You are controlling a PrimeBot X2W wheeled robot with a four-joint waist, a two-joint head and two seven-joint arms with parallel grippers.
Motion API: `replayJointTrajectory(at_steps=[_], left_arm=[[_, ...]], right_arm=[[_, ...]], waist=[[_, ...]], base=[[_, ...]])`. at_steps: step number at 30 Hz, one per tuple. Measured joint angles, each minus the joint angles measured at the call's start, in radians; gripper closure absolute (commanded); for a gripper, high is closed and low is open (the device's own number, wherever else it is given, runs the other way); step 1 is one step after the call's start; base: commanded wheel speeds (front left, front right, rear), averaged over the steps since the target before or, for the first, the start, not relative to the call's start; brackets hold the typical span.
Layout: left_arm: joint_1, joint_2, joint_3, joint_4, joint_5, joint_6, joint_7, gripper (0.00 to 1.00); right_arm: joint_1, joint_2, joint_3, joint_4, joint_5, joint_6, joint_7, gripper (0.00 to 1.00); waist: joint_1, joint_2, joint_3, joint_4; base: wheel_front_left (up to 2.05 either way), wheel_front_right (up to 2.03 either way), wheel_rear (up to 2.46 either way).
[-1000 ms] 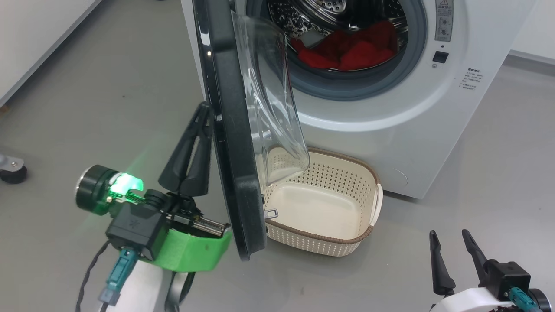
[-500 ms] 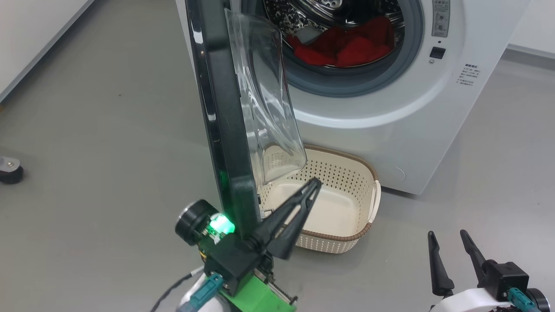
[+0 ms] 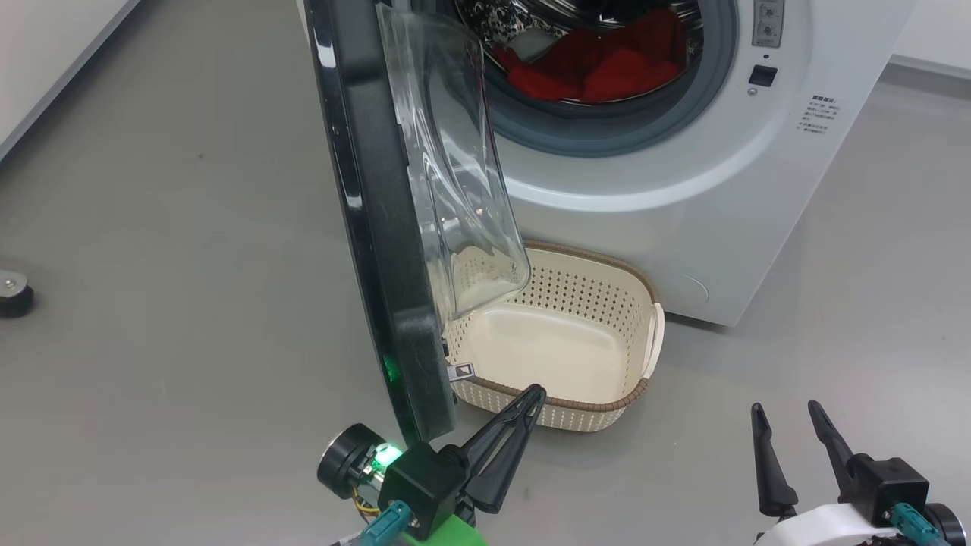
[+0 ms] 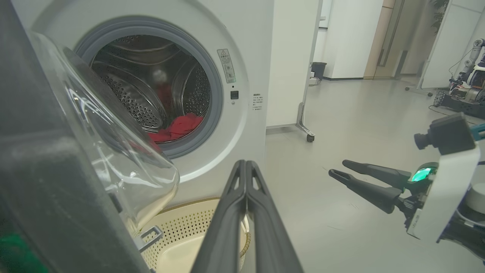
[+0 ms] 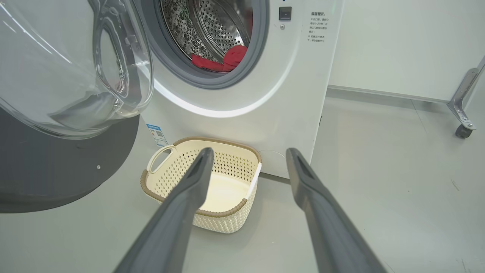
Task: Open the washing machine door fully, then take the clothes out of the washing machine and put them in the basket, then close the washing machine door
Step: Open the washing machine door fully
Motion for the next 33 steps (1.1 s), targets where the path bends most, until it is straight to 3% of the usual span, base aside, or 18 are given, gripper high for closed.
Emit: replayJointTrajectory(at_steps=[15,33], left_arm=[[0.005,0.0,0.058,0.135,-0.006,0.07,-0.026,1.0],[-0.004,-0.001,0.088,0.206,-0.018,0.094,-0.099,1.0]], right_arm=[[-0.001,-0.001,-0.016,0.0,-0.009,0.017,0.0,0.0],[-0.002,0.0,-0.031,0.001,-0.016,0.031,0.0,0.0]], waist=[[0.0,0.0,0.021,-0.008],[0.0,0.0,0.039,-0.005]], base=[[0.0,0.0,0.0],[0.0,0.0,0.0]])
